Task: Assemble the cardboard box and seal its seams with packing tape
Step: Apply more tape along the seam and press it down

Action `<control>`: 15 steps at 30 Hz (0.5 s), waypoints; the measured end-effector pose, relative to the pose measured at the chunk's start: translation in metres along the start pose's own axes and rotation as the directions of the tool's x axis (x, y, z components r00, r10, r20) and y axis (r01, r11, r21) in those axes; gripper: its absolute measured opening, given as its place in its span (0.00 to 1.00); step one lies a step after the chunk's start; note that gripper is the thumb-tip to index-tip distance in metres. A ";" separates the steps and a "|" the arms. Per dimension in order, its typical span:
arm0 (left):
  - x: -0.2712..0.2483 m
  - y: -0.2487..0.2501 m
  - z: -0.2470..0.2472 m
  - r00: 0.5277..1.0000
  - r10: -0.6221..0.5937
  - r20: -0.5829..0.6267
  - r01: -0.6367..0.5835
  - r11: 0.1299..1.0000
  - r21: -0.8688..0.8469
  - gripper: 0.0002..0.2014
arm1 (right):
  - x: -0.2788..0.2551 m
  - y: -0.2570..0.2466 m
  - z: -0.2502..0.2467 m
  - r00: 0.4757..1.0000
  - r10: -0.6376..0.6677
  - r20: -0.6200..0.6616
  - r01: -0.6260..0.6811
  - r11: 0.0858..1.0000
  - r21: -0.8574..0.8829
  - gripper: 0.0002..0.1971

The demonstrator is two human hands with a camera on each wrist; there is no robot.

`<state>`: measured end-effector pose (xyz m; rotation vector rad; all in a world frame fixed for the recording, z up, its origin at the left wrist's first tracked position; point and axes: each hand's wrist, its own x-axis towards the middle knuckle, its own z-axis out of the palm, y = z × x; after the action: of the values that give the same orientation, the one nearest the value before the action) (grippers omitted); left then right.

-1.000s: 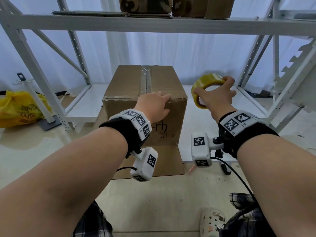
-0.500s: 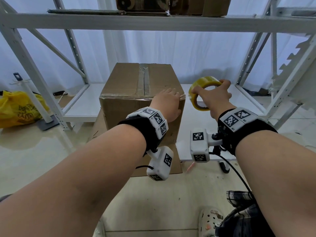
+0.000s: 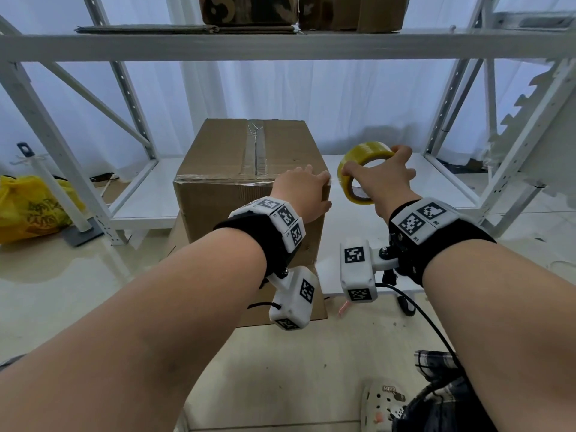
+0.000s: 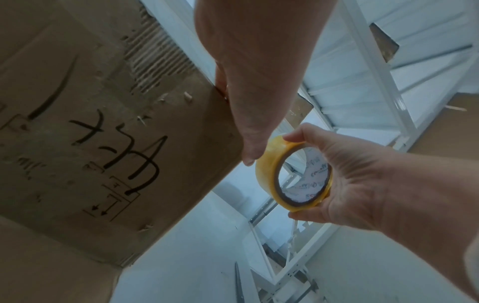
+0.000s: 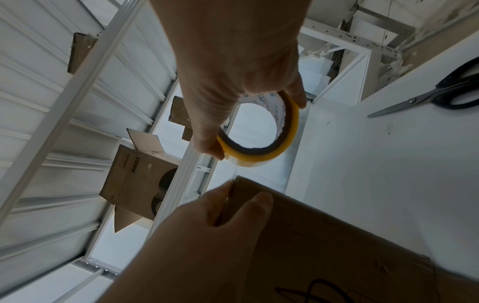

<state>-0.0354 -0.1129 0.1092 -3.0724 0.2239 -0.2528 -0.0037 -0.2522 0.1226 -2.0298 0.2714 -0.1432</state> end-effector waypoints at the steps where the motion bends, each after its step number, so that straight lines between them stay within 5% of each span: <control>1: -0.003 -0.003 0.001 1.000 0.004 -0.003 -0.004 1.000 -0.012 0.31 | -0.001 -0.001 0.002 1.000 -0.001 -0.003 0.001 1.000 0.000 0.44; 15: -0.064 -0.094 0.000 0.983 -0.146 -0.108 0.143 0.989 -0.033 0.25 | -0.012 -0.006 0.012 0.999 -0.021 -0.026 0.021 1.000 -0.003 0.43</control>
<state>-0.0852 -0.0107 0.1047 -3.1063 0.0070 -0.4293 -0.0119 -0.2365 0.1226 -2.0352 0.2672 -0.1829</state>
